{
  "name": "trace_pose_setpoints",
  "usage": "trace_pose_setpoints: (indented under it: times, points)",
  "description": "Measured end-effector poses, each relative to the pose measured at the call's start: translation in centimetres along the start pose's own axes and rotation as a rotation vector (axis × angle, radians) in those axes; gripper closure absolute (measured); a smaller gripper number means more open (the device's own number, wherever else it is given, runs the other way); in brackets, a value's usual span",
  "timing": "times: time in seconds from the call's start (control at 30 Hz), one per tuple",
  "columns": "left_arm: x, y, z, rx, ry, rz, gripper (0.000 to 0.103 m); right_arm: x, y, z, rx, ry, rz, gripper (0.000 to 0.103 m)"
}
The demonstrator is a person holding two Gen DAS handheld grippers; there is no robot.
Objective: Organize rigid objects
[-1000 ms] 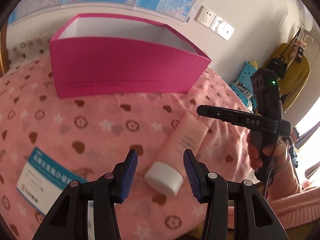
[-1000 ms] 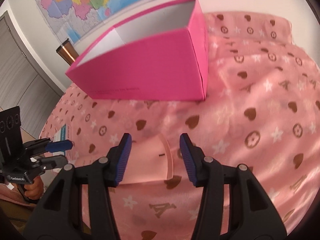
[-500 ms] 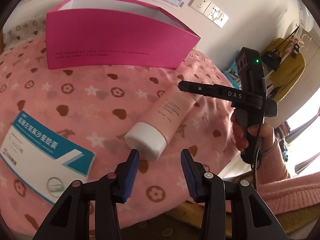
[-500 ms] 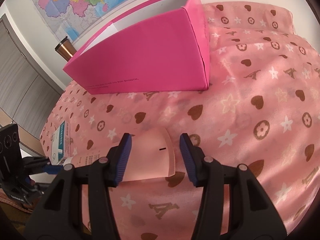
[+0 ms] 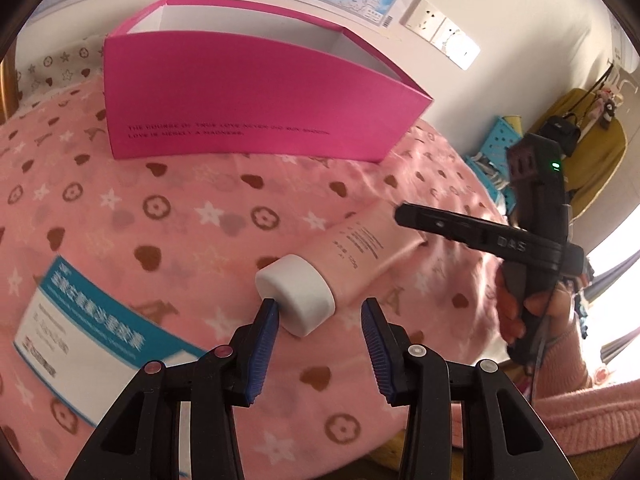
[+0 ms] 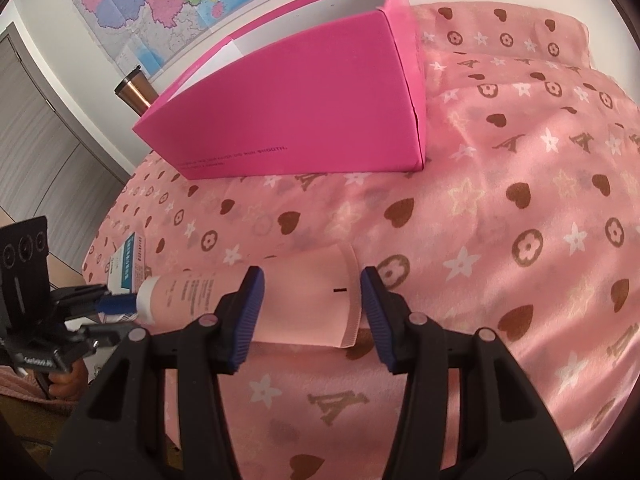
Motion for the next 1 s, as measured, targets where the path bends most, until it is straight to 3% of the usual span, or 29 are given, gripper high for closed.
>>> trace_pose_setpoints:
  times: [0.33,1.0]
  points:
    - [1.6,2.9,0.5,-0.030,0.068,-0.005,0.061,0.2,0.4,-0.3,-0.022,0.003,0.012,0.050]
    - [0.8,4.3,0.4,-0.078,0.141,0.028,0.062,-0.3,0.3,-0.2,-0.025,-0.034,0.037,0.053]
Point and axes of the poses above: each gripper's, at about its wrist camera, not at the fingertips, and z roughly the way its jaws point, x to its left, y to its top, the point moved 7 cm from there along z, roughly the way its jaws point, and after that the axes turned 7 degrees about x, right-handed, at the moved point
